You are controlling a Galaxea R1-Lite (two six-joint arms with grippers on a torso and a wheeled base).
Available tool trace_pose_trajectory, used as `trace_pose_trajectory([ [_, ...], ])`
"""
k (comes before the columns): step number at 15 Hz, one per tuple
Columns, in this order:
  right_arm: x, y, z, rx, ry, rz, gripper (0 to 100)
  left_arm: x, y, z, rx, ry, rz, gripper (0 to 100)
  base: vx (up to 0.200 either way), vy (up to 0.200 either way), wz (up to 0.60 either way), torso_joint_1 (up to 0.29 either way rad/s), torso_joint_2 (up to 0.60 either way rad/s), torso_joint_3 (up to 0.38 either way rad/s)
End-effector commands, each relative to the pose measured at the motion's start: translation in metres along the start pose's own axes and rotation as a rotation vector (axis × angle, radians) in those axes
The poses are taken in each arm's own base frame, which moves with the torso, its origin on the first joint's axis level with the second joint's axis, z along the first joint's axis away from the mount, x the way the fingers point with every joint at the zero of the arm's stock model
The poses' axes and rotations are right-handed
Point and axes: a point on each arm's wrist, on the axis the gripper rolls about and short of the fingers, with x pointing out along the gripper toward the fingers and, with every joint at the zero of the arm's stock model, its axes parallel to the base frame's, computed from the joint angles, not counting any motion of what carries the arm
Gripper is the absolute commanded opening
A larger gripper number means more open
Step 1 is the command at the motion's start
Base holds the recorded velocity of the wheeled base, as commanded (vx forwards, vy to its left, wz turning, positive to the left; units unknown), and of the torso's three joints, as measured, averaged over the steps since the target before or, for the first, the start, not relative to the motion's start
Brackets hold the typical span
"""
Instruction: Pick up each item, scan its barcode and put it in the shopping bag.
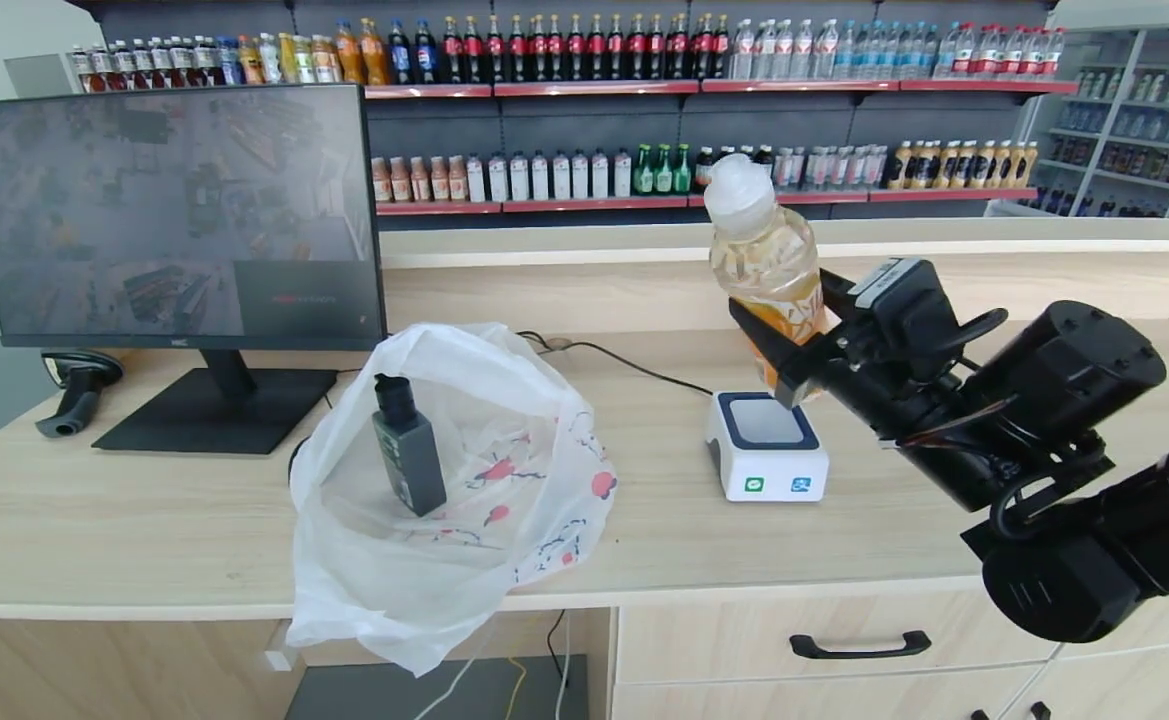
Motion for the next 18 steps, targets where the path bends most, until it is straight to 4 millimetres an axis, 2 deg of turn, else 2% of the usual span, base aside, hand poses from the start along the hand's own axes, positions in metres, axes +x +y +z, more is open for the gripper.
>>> trace_pose_trajectory([
  [1, 0.005, 0.002, -0.002, -0.051, -0.008, -0.001, 0, 0.000, 0.000, 0.000, -0.004, 0.000, 0.001, 100, 0.000, 0.000, 0.00, 0.000, 0.00, 0.000],
  [5, 0.006, 0.007, -0.009, -0.148, -0.010, 0.034, 0, 0.000, 0.000, 0.001, -0.032, -0.006, 0.003, 100, 0.000, 0.000, 0.00, 0.000, 0.00, 0.000],
  [9, 0.003, 0.008, -0.040, -0.252, -0.075, 0.220, 0, 0.000, 0.000, 0.000, -0.029, -0.002, 0.002, 100, 0.000, 0.000, 0.00, 0.000, 0.00, 0.000],
  [16, -0.002, -0.005, -0.064, -0.283, -0.073, 0.269, 0, 0.000, 0.000, 0.001, -0.030, -0.006, 0.003, 100, 0.000, 0.000, 0.00, 0.000, 0.00, 0.000],
  [18, -0.002, -0.004, -0.065, -0.283, -0.077, 0.276, 0, 0.000, 0.000, 0.001, -0.029, -0.006, 0.003, 100, 0.000, 0.000, 0.00, 0.000, 0.00, 0.000],
])
